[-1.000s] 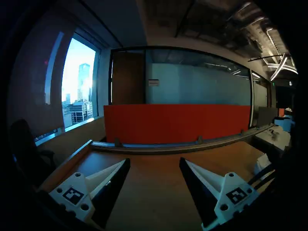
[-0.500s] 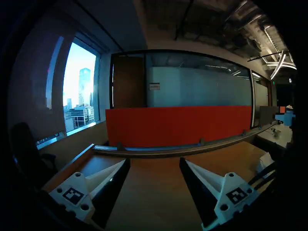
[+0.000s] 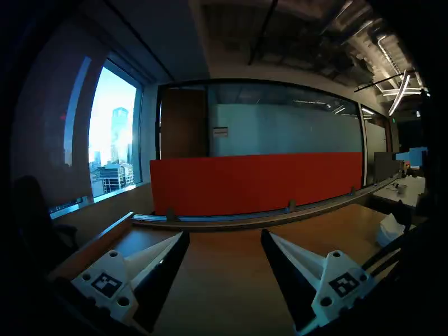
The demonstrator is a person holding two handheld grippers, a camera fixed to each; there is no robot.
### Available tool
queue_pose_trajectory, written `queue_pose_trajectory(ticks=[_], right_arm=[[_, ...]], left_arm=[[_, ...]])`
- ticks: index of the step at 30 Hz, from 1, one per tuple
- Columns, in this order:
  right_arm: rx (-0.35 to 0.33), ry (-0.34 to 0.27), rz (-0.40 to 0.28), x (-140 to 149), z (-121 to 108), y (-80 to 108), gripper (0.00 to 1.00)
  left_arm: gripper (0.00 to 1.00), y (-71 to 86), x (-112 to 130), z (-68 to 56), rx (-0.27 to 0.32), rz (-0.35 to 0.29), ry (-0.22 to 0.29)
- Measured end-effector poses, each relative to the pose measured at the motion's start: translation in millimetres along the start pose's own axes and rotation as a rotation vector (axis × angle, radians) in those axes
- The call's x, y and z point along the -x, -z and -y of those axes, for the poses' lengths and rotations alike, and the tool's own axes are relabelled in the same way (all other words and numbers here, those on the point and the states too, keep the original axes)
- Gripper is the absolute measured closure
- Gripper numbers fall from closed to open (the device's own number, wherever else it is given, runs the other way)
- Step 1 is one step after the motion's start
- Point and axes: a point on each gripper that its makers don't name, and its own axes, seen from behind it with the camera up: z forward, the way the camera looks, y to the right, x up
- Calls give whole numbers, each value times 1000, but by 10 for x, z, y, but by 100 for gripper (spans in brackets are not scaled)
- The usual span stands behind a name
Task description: Fold towel
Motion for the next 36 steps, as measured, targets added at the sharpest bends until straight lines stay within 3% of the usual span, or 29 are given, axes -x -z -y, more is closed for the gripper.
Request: queue_pose_trajectory(ticks=[6, 12, 24, 36], right_arm=[[2, -13, -4, 83, 38, -12, 7], [22, 8, 25, 318, 40, -29, 7], [21, 25, 14, 613, 167, -49, 7], [18, 21, -3, 744, 243, -63, 7]], left_arm=[[6, 8, 315, 105, -12, -7, -20], [6, 13, 634, 188, -23, -11, -5], [6, -13, 1214, 242, -36, -21, 18], [6, -2, 1502, 369, -65, -32, 35]])
